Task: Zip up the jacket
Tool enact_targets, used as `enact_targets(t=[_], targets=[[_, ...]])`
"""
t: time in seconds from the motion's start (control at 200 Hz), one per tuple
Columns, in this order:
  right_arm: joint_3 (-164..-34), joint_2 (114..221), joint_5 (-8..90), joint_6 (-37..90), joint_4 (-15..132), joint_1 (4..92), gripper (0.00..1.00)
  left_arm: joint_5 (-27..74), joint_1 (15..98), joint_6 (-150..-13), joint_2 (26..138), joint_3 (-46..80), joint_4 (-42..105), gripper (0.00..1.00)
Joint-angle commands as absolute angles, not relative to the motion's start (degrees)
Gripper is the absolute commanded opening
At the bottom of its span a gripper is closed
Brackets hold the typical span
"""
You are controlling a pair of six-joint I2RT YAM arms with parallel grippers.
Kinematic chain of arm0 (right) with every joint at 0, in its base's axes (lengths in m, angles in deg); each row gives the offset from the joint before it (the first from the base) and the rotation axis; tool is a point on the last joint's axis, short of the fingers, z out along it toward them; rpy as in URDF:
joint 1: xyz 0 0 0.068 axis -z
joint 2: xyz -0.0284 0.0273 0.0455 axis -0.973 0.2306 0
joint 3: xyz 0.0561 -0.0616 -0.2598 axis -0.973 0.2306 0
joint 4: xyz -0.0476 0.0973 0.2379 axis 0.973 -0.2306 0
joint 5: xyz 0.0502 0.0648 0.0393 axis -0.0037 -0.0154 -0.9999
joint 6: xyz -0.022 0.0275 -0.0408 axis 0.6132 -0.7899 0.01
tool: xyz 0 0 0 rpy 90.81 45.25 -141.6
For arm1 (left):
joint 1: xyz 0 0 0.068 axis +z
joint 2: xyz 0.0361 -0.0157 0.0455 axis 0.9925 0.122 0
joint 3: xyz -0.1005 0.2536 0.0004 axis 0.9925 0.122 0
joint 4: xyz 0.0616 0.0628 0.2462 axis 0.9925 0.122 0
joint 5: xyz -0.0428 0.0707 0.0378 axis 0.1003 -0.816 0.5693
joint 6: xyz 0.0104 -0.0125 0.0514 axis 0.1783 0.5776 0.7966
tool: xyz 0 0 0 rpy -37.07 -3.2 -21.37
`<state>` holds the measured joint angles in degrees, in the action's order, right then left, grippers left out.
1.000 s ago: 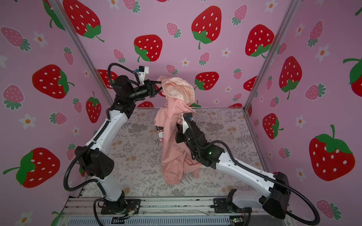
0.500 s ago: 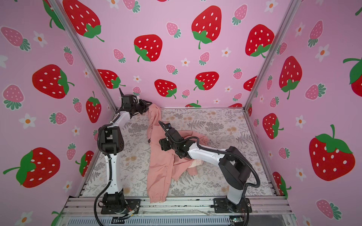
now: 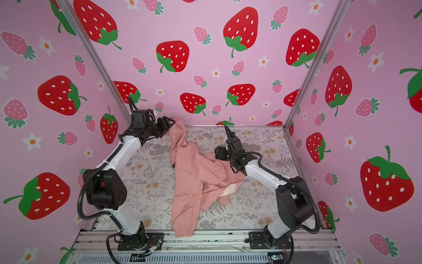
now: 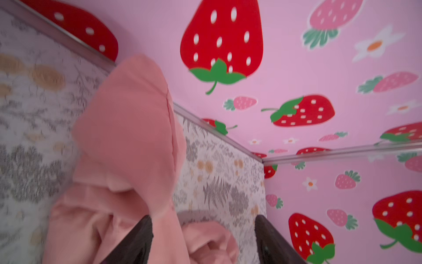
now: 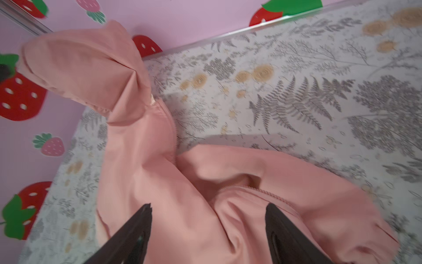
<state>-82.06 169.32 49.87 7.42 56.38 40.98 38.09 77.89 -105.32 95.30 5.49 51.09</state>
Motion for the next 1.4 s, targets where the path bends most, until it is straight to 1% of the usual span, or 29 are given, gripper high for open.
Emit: enact_targets(t=[0.0,0.035,0.055,0.115,0.125,0.145,0.18,0.26,0.4,0.51,0.6,0.64,0.66,0.71,0.75,0.81,0.825,0.865,0.925,0.935,0.945,0.98,1.001,1.031,1.131,1.221,1.296,1.396], targets=[[-77.8,166.3,48.5,6.7,53.3,41.3,0.86,32.8,76.6,-102.0,89.7,18.3,54.0,0.75],[-76.4,165.5,48.7,6.5,53.4,41.5,0.87,33.4,76.6,-102.3,88.3,21.3,53.7,0.76],[-75.6,165.0,48.9,6.4,53.5,41.6,0.90,33.5,76.6,-102.2,87.6,22.7,53.9,0.76],[-73.2,163.6,49.4,6.0,53.7,41.9,0.91,33.8,76.4,-101.9,86.0,26.2,53.7,0.77],[-72.8,163.4,49.5,6.0,53.8,41.9,0.91,33.7,76.3,-101.8,85.8,26.6,53.9,0.81],[-72.1,162.9,49.7,5.8,53.8,42.0,0.91,33.8,76.3,-101.6,85.5,27.2,54.3,0.94],[-70.8,162.0,50.2,5.6,53.7,42.1,0.91,34.0,76.3,-101.4,85.0,28.3,54.6,1.00],[-68.0,159.9,51.2,5.3,53.7,42.4,0.92,35.1,75.6,-101.7,84.3,30.7,54.7,0.99],[-64.2,157.5,53.1,4.5,53.7,43.8,0.92,34.3,71.3,-102.3,86.5,33.5,53.9,0.99],[-62.3,156.6,54.2,4.0,53.2,44.7,0.92,33.6,69.9,-102.7,92.0,35.1,50.7,0.99],[-60.8,155.9,56.3,3.8,52.5,44.9,0.92,32.4,69.8,-101.9,97.7,33.7,49.4,0.99],[-59.9,155.7,56.8,3.8,52.5,45.1,0.92,32.4,69.8,-101.5,100.1,32.4,49.1,0.95],[-59.5,155.6,56.9,3.7,52.5,45.1,0.92,32.4,69.8,-101.3,101.6,31.6,49.0,0.91],[-58.5,155.8,56.6,3.5,53.4,45.2,0.92,32.5,69.9,-101.0,104.2,29.6,48.8,0.76],[-57.5,156.2,55.7,3.0,54.6,45.2,0.91,32.6,69.9,-100.9,106.0,27.9,48.8,0.61],[-56.1,157.2,54.1,2.2,56.8,45.2,0.89,32.5,70.0,-100.7,107.9,25.3,49.0,0.47],[-55.7,157.5,53.8,2.0,57.6,45.2,0.88,32.5,70.0,-100.5,108.4,24.6,49.1,0.41],[-55.0,158.3,52.6,1.4,59.0,45.2,0.83,32.4,70.2,-100.2,109.3,22.4,49.6,0.24],[-53.7,159.3,50.1,0.2,62.4,45.2,0.73,31.9,70.6,-99.3,110.5,18.6,51.3,0.08],[-53.6,159.5,49.6,0.0,63.2,45.2,0.71,31.8,70.6,-99.1,110.7,17.9,51.5,0.02],[-53.3,159.5,49.2,-0.2,63.8,45.2,0.69,31.8,70.7,-99.0,110.9,17.1,51.8,0.00],[-52.8,159.7,47.8,-0.9,65.8,45.1,0.63,31.5,71.0,-98.4,111.6,14.7,52.5,0.00],[-52.4,159.9,46.6,-1.2,67.4,45.1,0.57,31.4,71.2,-98.1,112.1,13.2,52.9,0.00],[-52.3,160.2,45.3,-1.7,69.1,44.9,0.53,31.5,71.5,-97.4,113.1,10.6,54.0,0.00],[-53.1,160.8,42.2,-3.1,73.8,43.9,0.30,31.5,72.5,-95.6,117.0,1.3,58.0,0.00],[-55.6,161.2,41.6,-3.4,76.0,41.1,0.10,30.7,73.5,-94.3,120.4,-6.9,61.8,0.00],[-58.7,162.0,41.7,-2.8,76.6,37.4,0.00,30.0,74.6,-93.9,122.8,-13.0,65.1,0.00],[-62.9,163.3,42.0,-1.7,76.8,32.0,0.00,28.7,76.5,-94.3,123.3,-17.2,67.4,0.00]])
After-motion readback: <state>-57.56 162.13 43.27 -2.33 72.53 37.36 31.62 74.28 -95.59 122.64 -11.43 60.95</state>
